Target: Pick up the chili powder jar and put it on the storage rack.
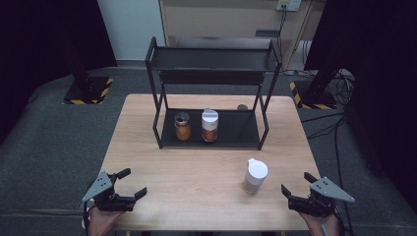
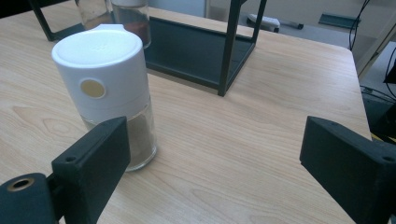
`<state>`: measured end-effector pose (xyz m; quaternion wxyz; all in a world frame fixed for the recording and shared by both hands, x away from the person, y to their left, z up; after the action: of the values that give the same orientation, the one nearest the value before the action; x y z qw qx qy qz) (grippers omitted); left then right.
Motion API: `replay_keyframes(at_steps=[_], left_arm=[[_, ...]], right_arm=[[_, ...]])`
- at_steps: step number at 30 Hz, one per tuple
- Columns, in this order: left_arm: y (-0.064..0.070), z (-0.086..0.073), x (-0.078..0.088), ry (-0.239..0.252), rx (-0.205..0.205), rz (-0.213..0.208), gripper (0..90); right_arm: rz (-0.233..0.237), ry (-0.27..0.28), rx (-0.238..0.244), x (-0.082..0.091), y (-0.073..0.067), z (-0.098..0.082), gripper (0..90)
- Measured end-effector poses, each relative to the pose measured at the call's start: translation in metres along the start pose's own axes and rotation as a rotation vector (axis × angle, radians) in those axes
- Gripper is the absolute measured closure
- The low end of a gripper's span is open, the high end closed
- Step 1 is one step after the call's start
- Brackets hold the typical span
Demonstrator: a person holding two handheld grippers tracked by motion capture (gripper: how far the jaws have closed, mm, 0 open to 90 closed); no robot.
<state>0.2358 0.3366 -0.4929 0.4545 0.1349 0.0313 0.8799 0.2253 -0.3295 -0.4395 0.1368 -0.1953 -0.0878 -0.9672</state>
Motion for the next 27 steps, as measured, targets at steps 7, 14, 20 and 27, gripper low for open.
replay_keyframes(at_steps=[7, 14, 20, 27], left_arm=[[0.0009, 0.0006, 0.0010, 0.004, -0.007, 0.000, 0.6], [0.0015, 0.0008, 0.0005, 0.004, -0.013, -0.005, 0.6], [0.0009, 0.0005, 0.0007, 0.007, -0.008, -0.005, 0.6], [0.0012, 0.0006, 0.0002, 0.006, -0.009, -0.006, 0.6]], right_arm=[[0.008, -0.001, -0.001, -0.0037, 0.0012, -0.0052, 9.1], [0.006, 0.019, 0.008, -0.0030, 0.0015, -0.0075, 9.1], [0.005, 0.024, 0.001, -0.0025, 0.0027, -0.0081, 9.1], [0.015, 0.018, 0.005, -0.0032, 0.0024, -0.0080, 9.0]])
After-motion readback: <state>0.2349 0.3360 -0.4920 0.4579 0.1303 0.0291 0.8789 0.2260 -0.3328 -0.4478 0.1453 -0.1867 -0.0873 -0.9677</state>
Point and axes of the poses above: each handheld gripper's, and its own axes: x roughly backward along the jaws, z roughly out of its top, y roughly to its right, the point moved 8 cm from there along -x, roughly forward along the jaws, and after that the axes turned 11 degrees about -z, right-handed, at the moved point
